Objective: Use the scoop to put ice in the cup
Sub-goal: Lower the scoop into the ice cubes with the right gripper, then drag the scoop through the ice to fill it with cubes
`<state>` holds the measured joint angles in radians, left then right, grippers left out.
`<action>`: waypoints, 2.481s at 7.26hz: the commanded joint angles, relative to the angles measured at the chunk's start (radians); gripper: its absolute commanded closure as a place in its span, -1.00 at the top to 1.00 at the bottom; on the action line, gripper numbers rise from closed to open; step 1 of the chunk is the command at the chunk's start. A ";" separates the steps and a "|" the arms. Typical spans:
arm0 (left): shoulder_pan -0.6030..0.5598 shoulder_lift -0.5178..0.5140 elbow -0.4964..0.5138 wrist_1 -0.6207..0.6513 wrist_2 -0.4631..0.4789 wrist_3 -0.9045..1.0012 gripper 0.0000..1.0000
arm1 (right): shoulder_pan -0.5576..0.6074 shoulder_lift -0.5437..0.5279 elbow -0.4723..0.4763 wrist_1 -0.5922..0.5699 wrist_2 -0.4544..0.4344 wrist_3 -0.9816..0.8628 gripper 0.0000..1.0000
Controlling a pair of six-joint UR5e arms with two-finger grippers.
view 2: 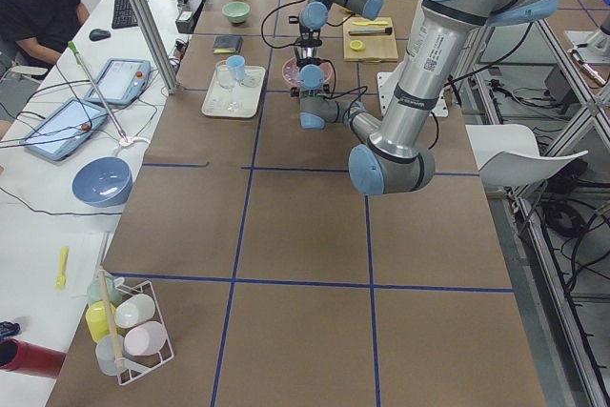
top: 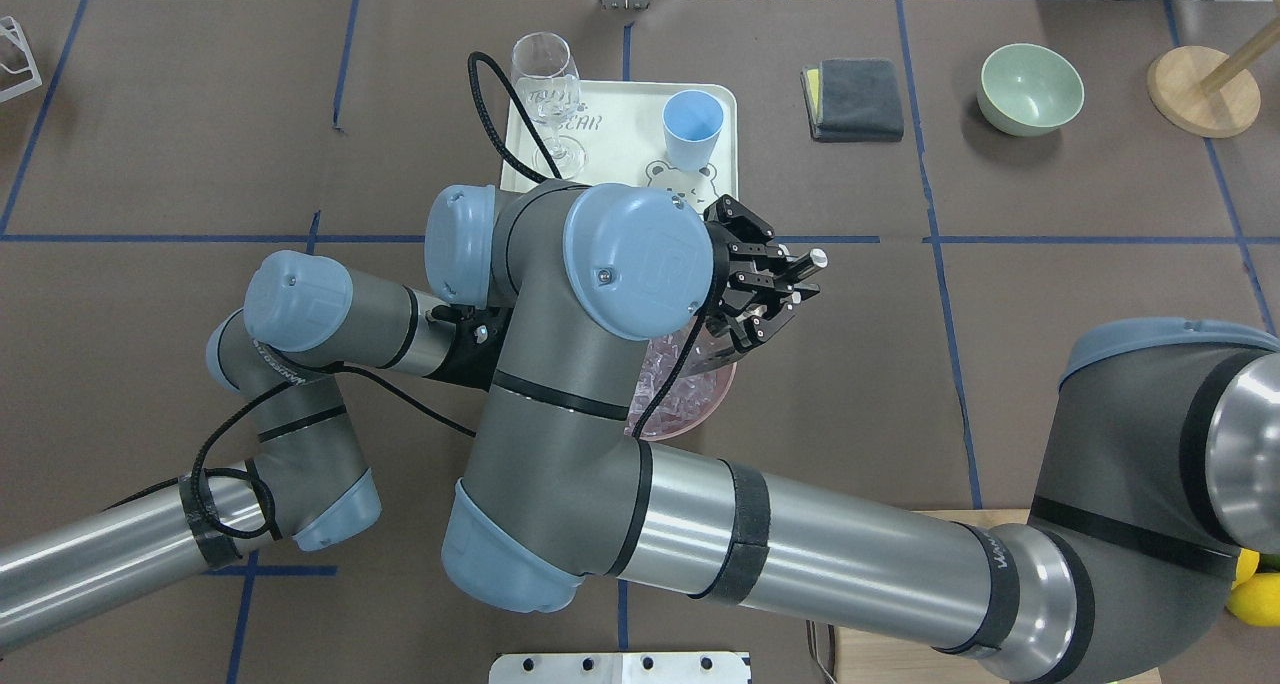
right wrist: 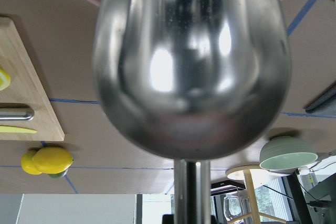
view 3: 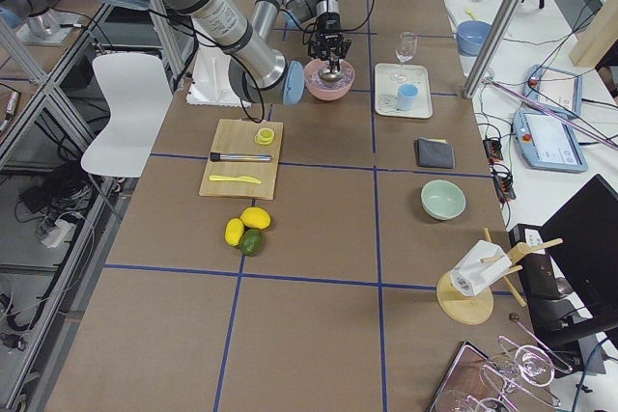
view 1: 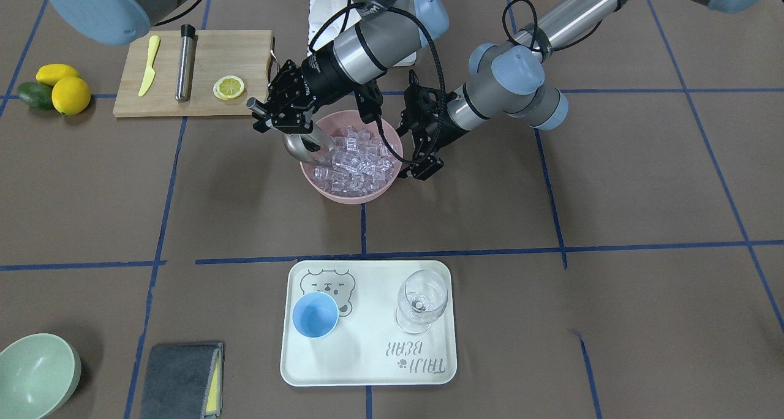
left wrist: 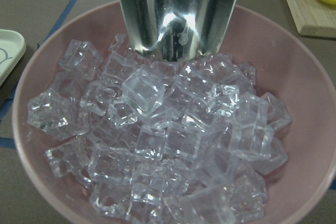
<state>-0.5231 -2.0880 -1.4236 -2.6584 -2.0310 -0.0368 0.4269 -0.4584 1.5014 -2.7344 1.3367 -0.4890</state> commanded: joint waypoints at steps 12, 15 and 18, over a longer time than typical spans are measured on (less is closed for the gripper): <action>-0.002 0.002 -0.002 -0.008 0.000 0.000 0.99 | 0.009 -0.199 0.112 0.347 0.013 -0.028 -1.00; -0.002 0.002 -0.002 -0.012 0.000 0.002 0.99 | 0.019 -0.279 0.148 0.491 0.042 -0.033 -1.00; -0.002 0.002 -0.003 -0.012 0.000 0.000 0.99 | 0.032 -0.287 0.161 0.519 0.082 -0.036 -1.00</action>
<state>-0.5246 -2.0858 -1.4260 -2.6702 -2.0310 -0.0363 0.4535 -0.7423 1.6588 -2.2285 1.4026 -0.5238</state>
